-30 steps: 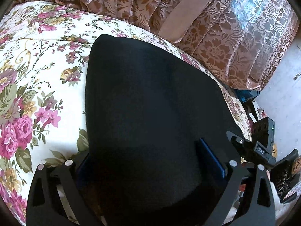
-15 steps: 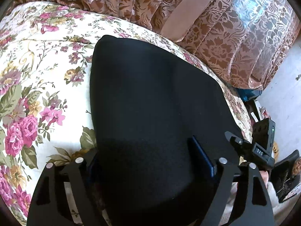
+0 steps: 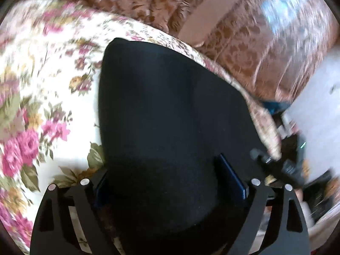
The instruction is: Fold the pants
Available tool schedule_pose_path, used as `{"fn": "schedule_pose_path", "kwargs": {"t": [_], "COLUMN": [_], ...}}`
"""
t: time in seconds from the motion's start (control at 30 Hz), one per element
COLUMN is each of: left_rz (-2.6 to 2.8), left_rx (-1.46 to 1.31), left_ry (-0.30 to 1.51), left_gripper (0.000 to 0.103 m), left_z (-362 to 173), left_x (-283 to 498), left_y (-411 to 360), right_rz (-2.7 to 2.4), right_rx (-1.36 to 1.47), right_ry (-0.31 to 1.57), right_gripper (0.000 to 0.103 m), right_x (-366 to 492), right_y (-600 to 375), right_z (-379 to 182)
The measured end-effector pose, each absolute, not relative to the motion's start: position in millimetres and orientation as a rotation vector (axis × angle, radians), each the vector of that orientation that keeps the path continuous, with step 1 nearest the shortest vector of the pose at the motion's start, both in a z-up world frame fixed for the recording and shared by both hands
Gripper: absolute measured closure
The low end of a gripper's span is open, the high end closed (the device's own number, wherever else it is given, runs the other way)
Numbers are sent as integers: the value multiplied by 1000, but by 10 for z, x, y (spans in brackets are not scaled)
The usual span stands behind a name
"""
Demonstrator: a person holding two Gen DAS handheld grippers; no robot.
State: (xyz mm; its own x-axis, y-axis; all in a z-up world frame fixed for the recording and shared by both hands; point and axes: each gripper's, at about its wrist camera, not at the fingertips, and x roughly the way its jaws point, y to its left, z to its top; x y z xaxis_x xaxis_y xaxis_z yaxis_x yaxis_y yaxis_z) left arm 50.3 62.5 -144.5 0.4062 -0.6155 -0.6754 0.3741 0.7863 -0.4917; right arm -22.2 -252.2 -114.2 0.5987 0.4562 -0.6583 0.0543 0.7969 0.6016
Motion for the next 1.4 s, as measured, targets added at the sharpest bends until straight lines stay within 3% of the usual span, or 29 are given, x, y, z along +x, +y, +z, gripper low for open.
{"fn": "schedule_pose_path", "kwargs": {"t": [0.1,0.17,0.47,0.87,1.4], "left_rz": [-625,-611,-601,-647,-726], "left_rx": [-269,-251,-167,-198,-193], "left_ry": [960,930,816,765,726], "left_gripper": [21,32,55,62,62], "left_z": [-1424,-1361,-1011,-843,-718], "left_x": [504,457,298,341,539], "left_y": [599,589,513,382,-48], "right_rz": [245,237,208,216,130], "right_rx": [620,614,458,437,440], "right_ry": [918,916,871,764,689], "right_gripper": [34,34,49,54,55], "right_x": [-213,-209,-244,-387,-512], "right_y": [-2512,-2497,-2335,-2378,-2711], "right_z": [-1138,-1130,-965,-791,-496]}}
